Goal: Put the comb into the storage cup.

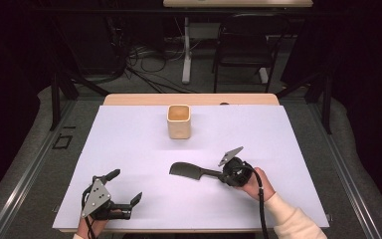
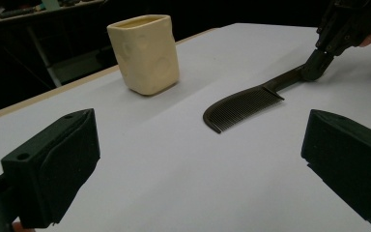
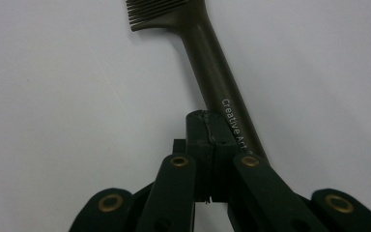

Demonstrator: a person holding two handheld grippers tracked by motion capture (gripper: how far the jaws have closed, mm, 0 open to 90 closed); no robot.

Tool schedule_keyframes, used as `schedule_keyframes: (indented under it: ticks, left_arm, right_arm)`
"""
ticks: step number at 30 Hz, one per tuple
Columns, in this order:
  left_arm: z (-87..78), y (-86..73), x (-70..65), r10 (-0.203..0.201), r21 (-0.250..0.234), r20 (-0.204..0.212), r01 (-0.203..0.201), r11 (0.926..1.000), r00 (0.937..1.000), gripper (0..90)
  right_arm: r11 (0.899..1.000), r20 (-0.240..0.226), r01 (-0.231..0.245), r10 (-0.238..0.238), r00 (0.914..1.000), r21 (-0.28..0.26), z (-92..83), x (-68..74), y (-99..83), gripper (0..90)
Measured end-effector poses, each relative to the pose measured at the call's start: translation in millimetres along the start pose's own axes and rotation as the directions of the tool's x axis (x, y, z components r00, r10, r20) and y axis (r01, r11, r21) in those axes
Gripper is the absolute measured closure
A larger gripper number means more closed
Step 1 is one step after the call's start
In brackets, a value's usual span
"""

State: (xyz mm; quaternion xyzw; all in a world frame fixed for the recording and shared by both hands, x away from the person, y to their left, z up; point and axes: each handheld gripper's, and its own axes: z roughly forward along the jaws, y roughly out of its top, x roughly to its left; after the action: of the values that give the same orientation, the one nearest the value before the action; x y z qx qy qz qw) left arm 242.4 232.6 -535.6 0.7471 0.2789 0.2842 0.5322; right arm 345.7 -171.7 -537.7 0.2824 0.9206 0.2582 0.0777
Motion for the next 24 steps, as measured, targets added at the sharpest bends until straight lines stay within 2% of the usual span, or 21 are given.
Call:
schedule_keyframes:
  ticks: [5, 8, 13, 20, 24]
  left_arm:
    - [0.0, 0.2, -0.5, 0.002, 0.0, 0.001, -0.002, 1.0, 1.0, 0.2]
    - [0.6, 0.0, -0.3, 0.004, 0.003, 0.002, -0.004, 1.0, 1.0, 0.2]
    - [0.3, 0.0, -0.3, 0.003, 0.002, -0.001, -0.003, 1.0, 1.0, 0.2]
    - [0.1, 0.0, -0.2, 0.001, -0.001, -0.003, -0.001, 1.0, 1.0, 0.2]
    - [-0.4, 0.3, -0.7, 0.001, -0.001, -0.002, -0.001, 1.0, 1.0, 0.2]
  right_arm:
    - [1.0, 0.008, 0.012, -0.012, 0.9999, 0.0, -0.2, -0.8, 0.6, 90.0]
    - [1.0, 0.0, 0.003, -0.003, 1.0, -0.002, 0.0, -2.6, 1.3, 90.0]
    - [1.0, -0.004, 0.018, -0.018, 0.9998, -0.002, -1.9, -2.4, 1.3, 89.2]
    - [0.997, -0.019, 0.067, -0.068, 0.9975, -0.025, -10.8, 7.1, 4.0, 80.0]
    - [0.997, -0.023, 0.078, -0.078, 0.9967, -0.028, -15.2, 8.1, 5.3, 69.0]
